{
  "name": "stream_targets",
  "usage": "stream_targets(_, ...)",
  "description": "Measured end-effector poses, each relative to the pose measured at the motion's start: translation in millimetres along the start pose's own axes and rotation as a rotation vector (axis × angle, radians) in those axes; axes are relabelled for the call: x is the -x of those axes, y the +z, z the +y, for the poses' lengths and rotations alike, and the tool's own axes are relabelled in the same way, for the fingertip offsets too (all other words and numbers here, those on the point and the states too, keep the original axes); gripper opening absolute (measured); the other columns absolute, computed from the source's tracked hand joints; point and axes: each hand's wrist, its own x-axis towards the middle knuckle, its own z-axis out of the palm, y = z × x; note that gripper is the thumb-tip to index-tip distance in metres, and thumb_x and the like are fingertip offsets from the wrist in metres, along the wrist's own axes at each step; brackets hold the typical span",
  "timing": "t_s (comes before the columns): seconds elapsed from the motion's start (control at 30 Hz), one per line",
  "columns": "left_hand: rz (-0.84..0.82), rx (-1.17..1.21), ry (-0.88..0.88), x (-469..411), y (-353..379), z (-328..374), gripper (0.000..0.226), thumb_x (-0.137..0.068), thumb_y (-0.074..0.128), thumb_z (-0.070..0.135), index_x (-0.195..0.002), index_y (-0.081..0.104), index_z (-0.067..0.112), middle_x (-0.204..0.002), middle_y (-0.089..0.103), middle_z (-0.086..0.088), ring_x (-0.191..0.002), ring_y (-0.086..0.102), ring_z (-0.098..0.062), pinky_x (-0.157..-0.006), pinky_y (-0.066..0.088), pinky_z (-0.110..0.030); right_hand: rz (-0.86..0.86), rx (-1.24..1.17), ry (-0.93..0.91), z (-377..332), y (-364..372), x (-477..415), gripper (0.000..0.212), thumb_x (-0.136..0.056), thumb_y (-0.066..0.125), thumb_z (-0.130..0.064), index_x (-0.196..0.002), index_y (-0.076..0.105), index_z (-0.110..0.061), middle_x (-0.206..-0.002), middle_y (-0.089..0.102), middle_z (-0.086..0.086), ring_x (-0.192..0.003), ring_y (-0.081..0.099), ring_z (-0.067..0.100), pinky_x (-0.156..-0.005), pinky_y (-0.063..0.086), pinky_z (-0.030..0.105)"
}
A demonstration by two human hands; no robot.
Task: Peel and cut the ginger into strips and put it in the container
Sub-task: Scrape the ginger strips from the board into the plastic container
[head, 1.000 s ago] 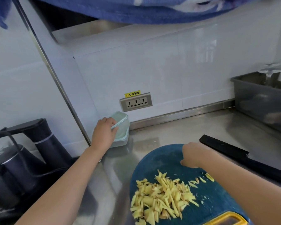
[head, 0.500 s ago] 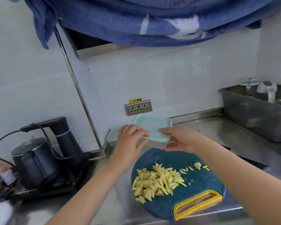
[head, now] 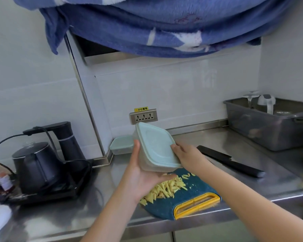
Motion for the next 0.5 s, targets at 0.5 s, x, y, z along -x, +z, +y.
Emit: stream_targets(0.5,0.187,-0.138,0.143,-2.0,11.2,-2.2,0.109,-0.035,0.092,0.049,-0.131,0.052,0.016,-0.116,0.067,-0.009,-0.110,0.063,-0.026,-0.104,0.033,-0.060,0.112,0.228,-0.511,-28.7,-17.2,58.9,0.018,-0.081,0.074,-0.032,-0.089,0.071,-0.016,-0.079,0.068,-0.012,-0.077,0.065,0.006,-0.074,0.053,0.026)
